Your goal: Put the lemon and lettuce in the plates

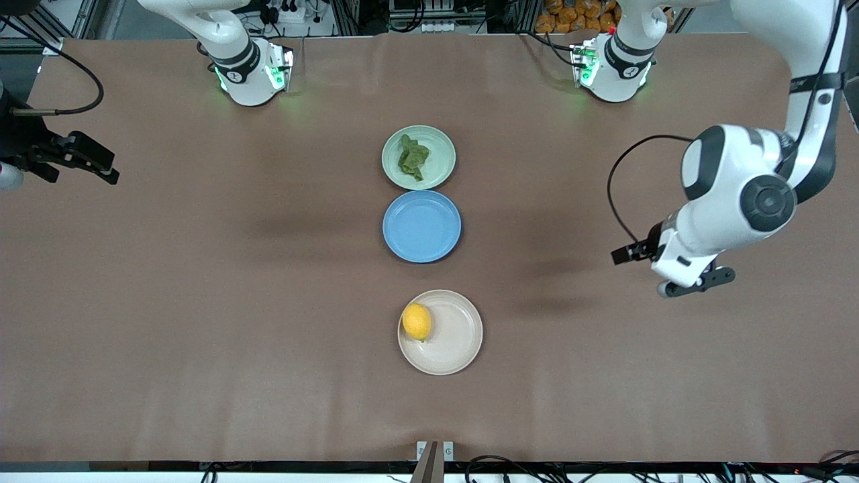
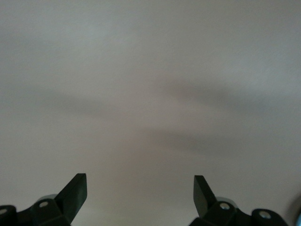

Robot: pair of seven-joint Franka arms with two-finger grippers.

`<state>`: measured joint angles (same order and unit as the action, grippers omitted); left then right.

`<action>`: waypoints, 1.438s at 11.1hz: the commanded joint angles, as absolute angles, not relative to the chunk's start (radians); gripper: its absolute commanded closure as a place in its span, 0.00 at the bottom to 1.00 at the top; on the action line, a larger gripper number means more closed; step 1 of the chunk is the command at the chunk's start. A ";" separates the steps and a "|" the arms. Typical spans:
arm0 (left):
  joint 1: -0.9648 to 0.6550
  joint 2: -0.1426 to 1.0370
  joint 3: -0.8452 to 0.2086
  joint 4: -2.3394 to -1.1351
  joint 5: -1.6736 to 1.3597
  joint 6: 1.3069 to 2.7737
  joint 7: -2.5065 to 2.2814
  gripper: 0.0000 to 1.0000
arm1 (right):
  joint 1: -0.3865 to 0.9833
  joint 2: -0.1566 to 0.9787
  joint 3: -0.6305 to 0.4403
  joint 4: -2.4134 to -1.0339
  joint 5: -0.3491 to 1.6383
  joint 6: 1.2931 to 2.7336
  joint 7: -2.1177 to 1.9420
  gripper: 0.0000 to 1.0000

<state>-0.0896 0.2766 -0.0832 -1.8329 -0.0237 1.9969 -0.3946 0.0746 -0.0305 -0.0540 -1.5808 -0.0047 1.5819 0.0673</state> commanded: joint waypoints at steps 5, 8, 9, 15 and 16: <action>-0.020 0.019 -0.132 -2.163 -0.069 2.066 -0.259 0.00 | 0.092 -0.044 -0.064 -1.578 0.012 1.569 0.052 0.00; -0.024 -0.052 -0.155 -2.223 -0.068 2.082 -0.259 0.00 | 0.095 -0.044 -0.064 -1.578 0.014 1.569 0.052 0.00; -0.029 -0.048 -0.167 -2.197 -0.063 2.082 -0.258 0.00 | 0.095 -0.044 -0.064 -1.578 0.014 1.569 0.052 0.00; -0.018 -0.003 -0.170 -1.797 -0.054 1.882 -0.262 0.00 | 0.095 -0.043 -0.066 -1.580 0.012 1.569 0.052 0.00; -0.017 0.033 -0.169 -1.679 -0.046 1.771 -0.261 0.00 | 0.095 -0.043 -0.066 -1.580 0.014 1.569 0.052 0.00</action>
<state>-0.0239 -0.0352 -0.1735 -1.9037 -0.0453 1.9712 -0.2767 0.0869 -0.0340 -0.0541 -1.5806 -0.0034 1.5797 0.0664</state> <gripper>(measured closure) 0.000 0.000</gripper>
